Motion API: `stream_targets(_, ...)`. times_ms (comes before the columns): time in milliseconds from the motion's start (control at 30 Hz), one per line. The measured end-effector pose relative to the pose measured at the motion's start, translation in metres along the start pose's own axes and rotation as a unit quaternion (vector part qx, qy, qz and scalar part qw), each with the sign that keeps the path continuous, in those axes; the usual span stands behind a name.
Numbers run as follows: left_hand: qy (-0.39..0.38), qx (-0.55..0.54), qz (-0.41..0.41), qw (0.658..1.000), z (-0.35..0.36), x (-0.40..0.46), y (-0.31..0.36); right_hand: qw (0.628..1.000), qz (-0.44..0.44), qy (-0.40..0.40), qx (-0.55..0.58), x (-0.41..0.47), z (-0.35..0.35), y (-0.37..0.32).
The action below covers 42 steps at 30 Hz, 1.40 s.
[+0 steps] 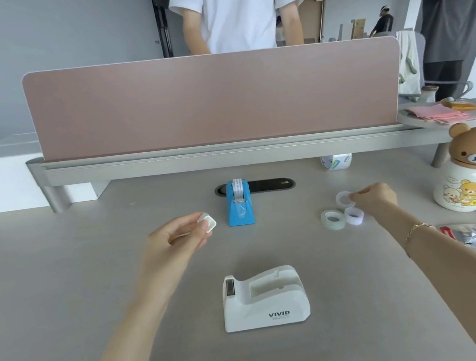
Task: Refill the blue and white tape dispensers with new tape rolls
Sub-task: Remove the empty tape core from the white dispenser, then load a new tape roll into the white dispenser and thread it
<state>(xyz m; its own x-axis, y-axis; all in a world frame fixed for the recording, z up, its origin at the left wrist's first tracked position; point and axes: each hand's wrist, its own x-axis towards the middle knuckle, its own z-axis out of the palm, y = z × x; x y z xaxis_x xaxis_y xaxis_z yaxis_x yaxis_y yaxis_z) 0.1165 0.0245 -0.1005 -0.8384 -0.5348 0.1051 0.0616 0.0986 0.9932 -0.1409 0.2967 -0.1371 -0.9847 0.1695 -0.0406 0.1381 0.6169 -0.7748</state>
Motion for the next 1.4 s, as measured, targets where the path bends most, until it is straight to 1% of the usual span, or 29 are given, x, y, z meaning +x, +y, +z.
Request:
stream_targets(67, -0.003, -0.003, -0.003, 1.000, 0.005, -0.002, -0.002, 1.000, 0.002, -0.003, -0.016, 0.001, -0.003, 0.005)
stream_targets(233, -0.020, -0.001, -0.005, 1.000, 0.014, -0.006, -0.004, 0.999, -0.021, -0.020, 0.014, 0.001, -0.008, 0.013)
stream_targets(333, -0.015, 0.001, -0.003, 1.000, 0.015, -0.006, -0.004, 0.997, -0.075, -0.020, -0.019, -0.002, -0.010, 0.012)
stream_targets(433, 0.002, 0.006, -0.001, 1.000, 0.014, -0.005, -0.005, 0.991, -0.114, -0.040, -0.060, -0.005, -0.009, 0.012)
stream_targets(533, 0.010, 0.007, -0.002, 1.000, 0.010, -0.005, -0.004, 0.984, -0.153, -0.051, -0.071, -0.009, -0.006, 0.011)
stream_targets(600, 0.016, 0.002, -0.005, 1.000, 0.009, -0.005, -0.002, 0.975, -0.198, -0.073, -0.076, -0.016, -0.004, 0.008)
stream_targets(633, 0.021, -0.002, -0.007, 1.000, 0.008, -0.005, -0.002, 0.968, -0.214, -0.102, -0.085, -0.020, -0.003, 0.007)
stream_targets(700, 0.034, -0.001, -0.014, 0.999, 0.008, -0.005, -0.002, 0.945, -0.242, -0.154, -0.156, -0.027, 0.000, 0.008)
stream_targets(767, 0.043, 0.013, -0.020, 0.999, 0.008, -0.005, -0.002, 0.913, -0.289, -0.150, -0.244, -0.034, 0.002, 0.009)
stream_targets(800, 0.043, 0.014, -0.021, 0.999, 0.008, -0.005, -0.001, 0.904, -0.308, -0.141, -0.260, -0.036, 0.003, 0.009)
stream_targets(967, 0.019, 0.024, -0.038, 0.999, 0.010, -0.006, 0.001, 0.894, -0.327, -0.123, -0.281, -0.043, 0.004, 0.012)
stream_targets(1000, 0.001, 0.004, -0.047, 0.999, 0.009, -0.006, 0.001, 0.891, -0.330, -0.121, -0.286, -0.044, 0.004, 0.013)
stream_targets(1100, -0.063, -0.115, -0.073, 0.989, 0.009, -0.007, 0.003, 0.883, -0.344, -0.110, -0.300, -0.052, 0.004, 0.009)
stream_targets(1167, -0.081, -0.165, -0.087, 0.979, 0.011, -0.007, 0.006, 0.886, -0.354, -0.088, -0.285, -0.062, 0.002, 0.002)
stream_targets(1233, -0.072, -0.195, -0.095, 0.973, 0.013, -0.007, 0.008, 0.899, -0.368, -0.061, -0.231, -0.079, -0.004, -0.007)
stream_targets(1267, -0.067, -0.200, -0.096, 0.973, 0.014, -0.007, 0.009, 0.910, -0.367, -0.054, -0.183, -0.090, -0.008, -0.012)
stream_targets(1333, -0.065, -0.203, -0.095, 0.972, 0.015, -0.009, 0.008, 0.932, -0.349, -0.066, -0.070, -0.116, -0.016, -0.023)
stream_targets(1400, -0.075, -0.201, -0.091, 0.972, 0.016, -0.011, 0.009, 0.934, -0.350, -0.072, 0.001, -0.143, -0.020, -0.032)
